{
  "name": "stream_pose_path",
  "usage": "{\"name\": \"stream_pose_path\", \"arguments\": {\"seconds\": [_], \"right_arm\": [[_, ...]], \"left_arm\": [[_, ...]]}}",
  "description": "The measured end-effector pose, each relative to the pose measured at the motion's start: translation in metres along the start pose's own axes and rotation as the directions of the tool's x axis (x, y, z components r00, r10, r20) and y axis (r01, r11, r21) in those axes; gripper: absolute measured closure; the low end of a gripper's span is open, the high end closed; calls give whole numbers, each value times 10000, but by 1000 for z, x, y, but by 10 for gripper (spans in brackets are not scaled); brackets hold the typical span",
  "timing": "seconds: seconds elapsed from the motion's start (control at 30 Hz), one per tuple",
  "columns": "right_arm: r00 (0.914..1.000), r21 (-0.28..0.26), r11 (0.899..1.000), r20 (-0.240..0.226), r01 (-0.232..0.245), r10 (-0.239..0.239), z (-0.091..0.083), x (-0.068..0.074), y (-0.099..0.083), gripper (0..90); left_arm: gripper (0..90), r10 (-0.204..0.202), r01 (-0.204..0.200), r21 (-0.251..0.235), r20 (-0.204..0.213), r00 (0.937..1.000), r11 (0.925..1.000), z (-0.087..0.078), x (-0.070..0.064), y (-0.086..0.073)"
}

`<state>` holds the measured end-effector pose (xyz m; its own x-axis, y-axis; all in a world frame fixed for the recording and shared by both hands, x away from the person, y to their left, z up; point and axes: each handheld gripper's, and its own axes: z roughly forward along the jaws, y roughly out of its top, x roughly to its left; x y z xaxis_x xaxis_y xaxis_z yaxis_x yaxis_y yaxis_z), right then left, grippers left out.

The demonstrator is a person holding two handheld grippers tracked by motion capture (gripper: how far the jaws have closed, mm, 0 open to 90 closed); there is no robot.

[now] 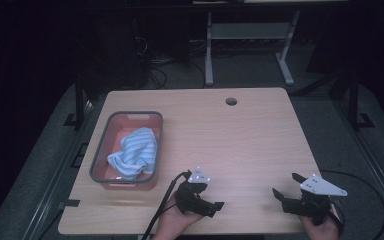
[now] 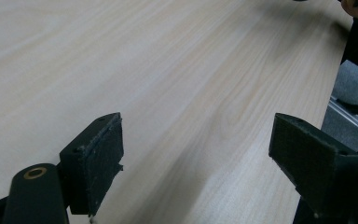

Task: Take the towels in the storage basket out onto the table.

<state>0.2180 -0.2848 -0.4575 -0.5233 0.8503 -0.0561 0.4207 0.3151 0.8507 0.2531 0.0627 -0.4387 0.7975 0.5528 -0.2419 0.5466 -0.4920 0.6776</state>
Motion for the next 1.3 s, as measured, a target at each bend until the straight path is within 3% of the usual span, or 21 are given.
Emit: {"name": "stream_pose_path", "arguments": {"seconds": [0.2,0.5,0.67,1.3], "right_arm": [[10000,-12,10000,25,-52,52,1,0,1,147],[10000,-43,10000,41,-39,39,2,1,1,147],[9998,22,9998,12,-212,212,4,-1,0,147],[9994,-82,9994,159,-322,323,8,-2,2,147]], "left_arm": [[166,13,-13,-81,4,10000,10000,-9,7,18],[170,-430,431,-26,332,9985,9991,-14,15,39],[177,-328,322,212,262,9991,9993,-17,22,47],[179,-297,295,63,276,9992,9995,-42,38,76]]}}
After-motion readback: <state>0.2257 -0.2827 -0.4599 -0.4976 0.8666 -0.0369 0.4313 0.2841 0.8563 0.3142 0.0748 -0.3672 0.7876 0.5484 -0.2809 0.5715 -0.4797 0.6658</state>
